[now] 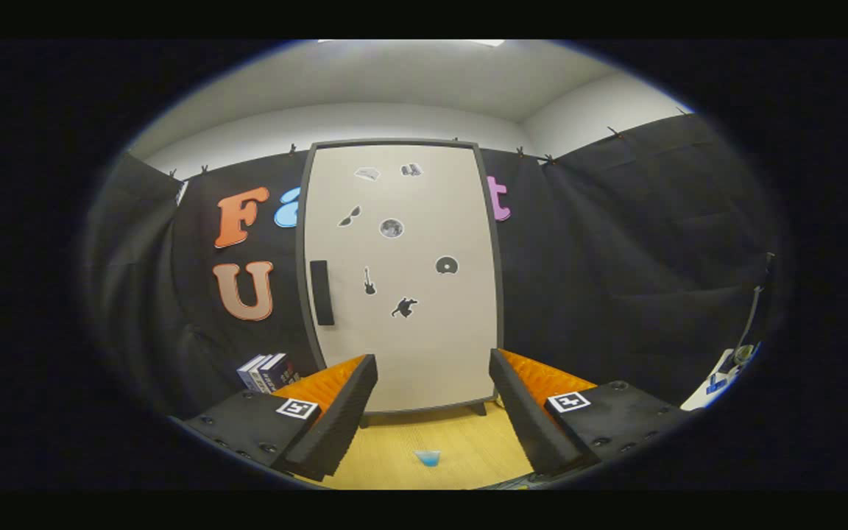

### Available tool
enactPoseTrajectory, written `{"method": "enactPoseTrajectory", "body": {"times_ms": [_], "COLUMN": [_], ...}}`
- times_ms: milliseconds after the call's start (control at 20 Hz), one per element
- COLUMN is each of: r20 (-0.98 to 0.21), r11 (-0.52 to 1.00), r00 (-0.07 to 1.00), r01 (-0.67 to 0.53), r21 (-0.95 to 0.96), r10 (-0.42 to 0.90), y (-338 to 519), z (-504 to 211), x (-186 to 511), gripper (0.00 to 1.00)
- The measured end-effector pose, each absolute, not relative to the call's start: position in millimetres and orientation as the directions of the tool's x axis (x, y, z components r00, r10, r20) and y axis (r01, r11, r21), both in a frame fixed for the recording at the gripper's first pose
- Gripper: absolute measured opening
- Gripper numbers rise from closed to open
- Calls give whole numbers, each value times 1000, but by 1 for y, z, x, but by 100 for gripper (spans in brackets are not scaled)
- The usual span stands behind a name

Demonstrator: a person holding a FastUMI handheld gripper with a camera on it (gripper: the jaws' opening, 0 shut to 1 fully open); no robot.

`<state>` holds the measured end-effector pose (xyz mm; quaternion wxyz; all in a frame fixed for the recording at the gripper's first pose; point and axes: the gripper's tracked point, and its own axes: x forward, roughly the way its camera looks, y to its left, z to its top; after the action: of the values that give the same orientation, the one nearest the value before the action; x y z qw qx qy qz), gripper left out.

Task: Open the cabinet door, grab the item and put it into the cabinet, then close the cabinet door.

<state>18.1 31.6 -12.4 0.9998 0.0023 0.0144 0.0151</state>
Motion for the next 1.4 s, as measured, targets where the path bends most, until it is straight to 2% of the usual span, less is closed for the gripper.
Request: {"method": "enactPoseTrajectory", "body": {"times_ms": [700,1000,1200,1250,1350,1400], "r20": [-81,-106,-139,-149,-156,-166], "r11": [977,971,981,983,985,984], "r00": [974,967,972,972,973,971], "r01": [-214,-237,-193,-184,-173,-180], "r21": [-5,-33,-16,-13,-16,-18], "r10": [213,232,189,180,168,174], "y": [162,207,211,211,211,214], "z": [-1,6,3,0,-2,-6], "x": [120,183,219,226,236,242], "gripper": [98,96,96,94,84,71]}}
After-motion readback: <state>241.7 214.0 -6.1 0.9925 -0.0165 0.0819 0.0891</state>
